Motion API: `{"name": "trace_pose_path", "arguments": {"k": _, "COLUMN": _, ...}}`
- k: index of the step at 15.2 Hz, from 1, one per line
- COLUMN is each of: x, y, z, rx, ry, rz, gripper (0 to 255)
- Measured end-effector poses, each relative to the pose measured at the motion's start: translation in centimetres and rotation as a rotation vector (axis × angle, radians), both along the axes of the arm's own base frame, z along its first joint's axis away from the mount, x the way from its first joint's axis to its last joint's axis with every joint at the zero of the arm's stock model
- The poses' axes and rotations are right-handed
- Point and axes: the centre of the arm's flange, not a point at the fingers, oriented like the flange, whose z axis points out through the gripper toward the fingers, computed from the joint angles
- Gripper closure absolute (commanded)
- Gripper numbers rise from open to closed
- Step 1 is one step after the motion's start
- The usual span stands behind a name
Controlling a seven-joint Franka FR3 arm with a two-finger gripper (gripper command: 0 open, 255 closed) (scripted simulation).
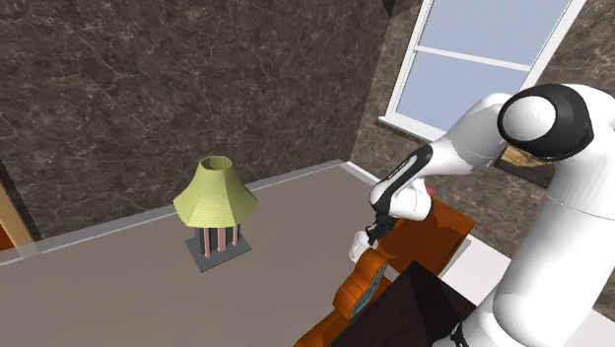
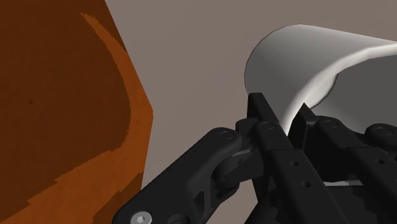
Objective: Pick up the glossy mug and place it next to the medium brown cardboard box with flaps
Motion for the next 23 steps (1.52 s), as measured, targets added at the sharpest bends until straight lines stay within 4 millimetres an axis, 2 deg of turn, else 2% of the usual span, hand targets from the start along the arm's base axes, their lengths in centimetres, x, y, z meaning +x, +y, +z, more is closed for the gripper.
{"name": "trace_pose_path", "arguments": {"k": 7, "x": -0.1, "y": 0.0, "z": -4.0, "rx": 0.0, "ry": 0.0, "rz": 0.0, "gripper": 255}}
{"name": "trace_pose_path", "arguments": {"k": 14, "x": 0.0, "y": 0.0, "z": -4.6, "rx": 0.0, "ry": 0.0, "rz": -0.001, "gripper": 255}}
{"name": "trace_pose_path", "arguments": {"k": 15, "x": 0.0, "y": 0.0, "z": -4.6, "rx": 0.0, "ry": 0.0, "rz": -0.001, "gripper": 0}}
{"name": "trace_pose_path", "arguments": {"k": 21, "x": 0.0, "y": 0.0, "z": -4.6, "rx": 0.0, "ry": 0.0, "rz": -0.001, "gripper": 0}}
{"name": "trace_pose_path", "arguments": {"k": 23, "x": -0.2, "y": 0.0, "z": -3.0, "rx": -0.001, "ry": -0.001, "rz": -0.001, "gripper": 0}}
